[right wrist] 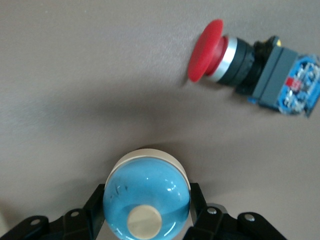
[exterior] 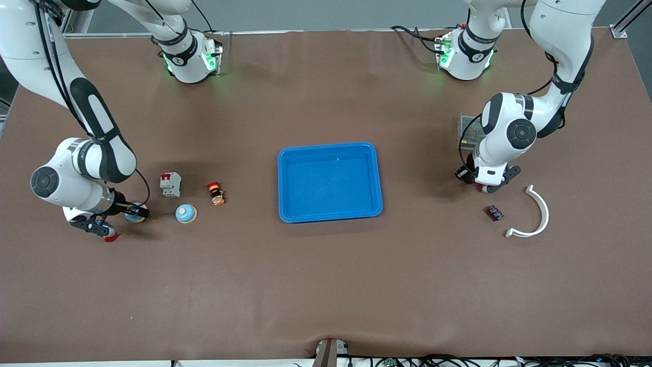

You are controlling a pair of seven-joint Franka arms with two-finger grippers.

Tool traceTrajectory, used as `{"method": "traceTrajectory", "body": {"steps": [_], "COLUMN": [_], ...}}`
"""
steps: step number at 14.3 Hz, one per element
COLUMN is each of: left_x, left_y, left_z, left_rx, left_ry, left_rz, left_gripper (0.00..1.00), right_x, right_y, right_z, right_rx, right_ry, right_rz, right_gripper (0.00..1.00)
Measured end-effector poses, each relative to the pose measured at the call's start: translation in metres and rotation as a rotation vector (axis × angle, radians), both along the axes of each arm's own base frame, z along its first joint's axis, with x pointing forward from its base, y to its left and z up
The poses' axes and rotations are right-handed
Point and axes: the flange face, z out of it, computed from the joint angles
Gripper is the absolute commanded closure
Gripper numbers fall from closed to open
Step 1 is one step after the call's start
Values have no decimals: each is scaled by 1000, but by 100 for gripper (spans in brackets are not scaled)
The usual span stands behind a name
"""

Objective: Place electrolytic capacitor and blue bell in tray
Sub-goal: 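Close the right gripper on the bell while the left gripper grasps the capacitor, then carry the bell and capacitor over the blue tray with both grippers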

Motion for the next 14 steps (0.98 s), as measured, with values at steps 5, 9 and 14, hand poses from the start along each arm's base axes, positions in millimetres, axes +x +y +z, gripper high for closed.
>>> {"method": "traceTrajectory", "body": {"steps": [5,9,14], "left_x": [9,45,56], "left_y": [-3,-30,-125], "left_z": [7,43,82], "left_rx": [-2,8,19], "left_ry": [-12,-8,-55], "left_rz": [-4,24,162], "left_gripper": [100,100,100], "right_x": [23,30,18], "right_y": [39,146,296], "right_z": [89,112,126], "right_rx": [-22,-55,15], "right_ry": [27,4,-24], "right_rz": [-231,-489,-770], "right_gripper": [100,100,100]}}
